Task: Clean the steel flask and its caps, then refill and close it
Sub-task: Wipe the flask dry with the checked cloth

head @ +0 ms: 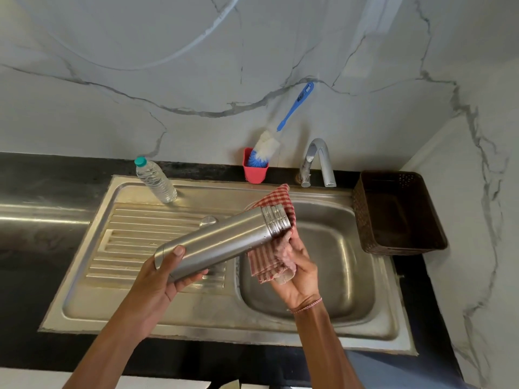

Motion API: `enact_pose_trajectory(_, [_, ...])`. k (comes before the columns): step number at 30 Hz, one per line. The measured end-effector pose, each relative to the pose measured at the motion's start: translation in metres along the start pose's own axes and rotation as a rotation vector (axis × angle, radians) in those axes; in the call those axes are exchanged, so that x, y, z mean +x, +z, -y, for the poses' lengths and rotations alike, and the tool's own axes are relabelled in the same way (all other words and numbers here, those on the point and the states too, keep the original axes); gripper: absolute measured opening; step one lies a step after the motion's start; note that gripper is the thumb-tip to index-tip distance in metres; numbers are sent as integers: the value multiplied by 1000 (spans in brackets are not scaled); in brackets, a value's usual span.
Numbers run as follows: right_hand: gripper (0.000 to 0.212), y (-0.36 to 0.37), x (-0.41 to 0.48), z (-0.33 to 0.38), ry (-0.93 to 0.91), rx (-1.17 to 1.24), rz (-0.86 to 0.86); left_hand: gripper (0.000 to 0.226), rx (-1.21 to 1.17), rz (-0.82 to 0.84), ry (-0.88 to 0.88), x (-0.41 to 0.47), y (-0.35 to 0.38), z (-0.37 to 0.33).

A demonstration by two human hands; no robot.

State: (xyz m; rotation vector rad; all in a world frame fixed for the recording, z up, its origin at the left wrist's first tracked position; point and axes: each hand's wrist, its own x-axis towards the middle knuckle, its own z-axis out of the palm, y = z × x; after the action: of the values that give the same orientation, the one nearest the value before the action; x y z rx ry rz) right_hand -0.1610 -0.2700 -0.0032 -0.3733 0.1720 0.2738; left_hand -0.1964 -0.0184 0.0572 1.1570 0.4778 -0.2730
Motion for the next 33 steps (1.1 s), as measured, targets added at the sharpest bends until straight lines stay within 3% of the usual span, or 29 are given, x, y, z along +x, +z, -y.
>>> enact_pose_trajectory(6, [65, 6, 9, 0, 40, -176, 54, 83, 111, 68, 24, -3, 3, -9])
enact_pose_trajectory(9, [73, 11, 13, -1, 17, -179, 4, 107, 145, 69, 9, -2, 4, -13])
enact_pose_trajectory(12, [79, 14, 13, -5, -36, -150, -76, 111, 162, 89, -3, -2, 6, -17])
enact_pose_trajectory(17, [132, 32, 10, -13, -33, -73, -192, 106, 212, 156, 2, -4, 11, -19])
enact_pose_trajectory(26, [115, 46, 1, 4, -25, -38, -131, 72, 396, 200, 147, -6, 8, -4])
enact_pose_trajectory(33, [110, 40, -7, 5, -30, -31, -141, 73, 596, 202, 391, -6, 12, -4])
